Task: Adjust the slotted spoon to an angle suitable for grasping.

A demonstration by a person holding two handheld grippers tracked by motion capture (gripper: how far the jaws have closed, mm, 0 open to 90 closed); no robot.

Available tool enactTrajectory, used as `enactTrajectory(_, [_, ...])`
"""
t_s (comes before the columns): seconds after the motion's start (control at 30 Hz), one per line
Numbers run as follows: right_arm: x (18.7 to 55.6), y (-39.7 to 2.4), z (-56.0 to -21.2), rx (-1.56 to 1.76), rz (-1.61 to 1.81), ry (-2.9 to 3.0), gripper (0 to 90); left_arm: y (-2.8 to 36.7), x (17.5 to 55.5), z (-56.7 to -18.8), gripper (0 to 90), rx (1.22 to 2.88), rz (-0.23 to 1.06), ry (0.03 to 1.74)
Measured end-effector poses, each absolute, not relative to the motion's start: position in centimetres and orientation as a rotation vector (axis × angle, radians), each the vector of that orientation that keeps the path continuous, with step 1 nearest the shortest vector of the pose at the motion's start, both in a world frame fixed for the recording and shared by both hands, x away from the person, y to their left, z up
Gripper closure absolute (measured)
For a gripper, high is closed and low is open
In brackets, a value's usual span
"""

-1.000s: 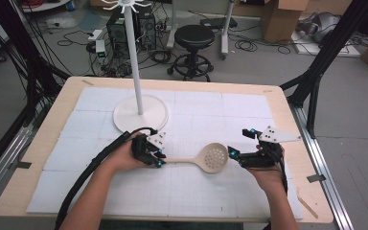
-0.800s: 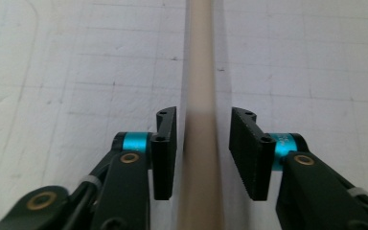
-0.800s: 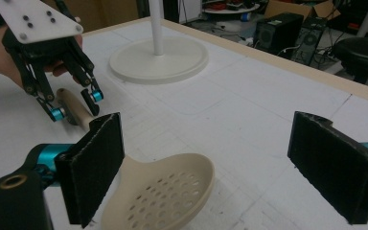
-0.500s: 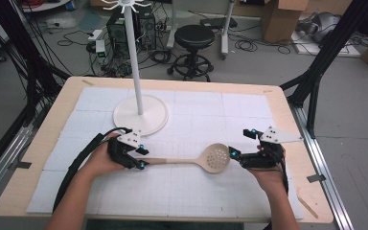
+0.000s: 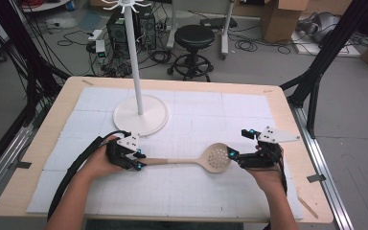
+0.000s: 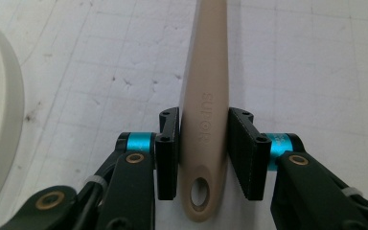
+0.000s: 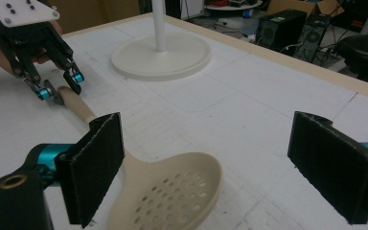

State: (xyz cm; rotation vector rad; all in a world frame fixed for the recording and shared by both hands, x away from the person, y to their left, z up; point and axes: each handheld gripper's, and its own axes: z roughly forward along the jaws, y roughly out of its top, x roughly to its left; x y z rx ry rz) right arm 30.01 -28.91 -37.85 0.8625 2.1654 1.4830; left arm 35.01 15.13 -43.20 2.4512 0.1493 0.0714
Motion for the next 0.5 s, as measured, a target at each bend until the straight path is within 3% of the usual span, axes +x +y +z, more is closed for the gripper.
enactTrajectory(0.5, [30.0,-28.7,-37.9,0.851,1.487,2.179,11.0,7.3,36.5,-42.9,66.8,2.483,0.055,0.046])
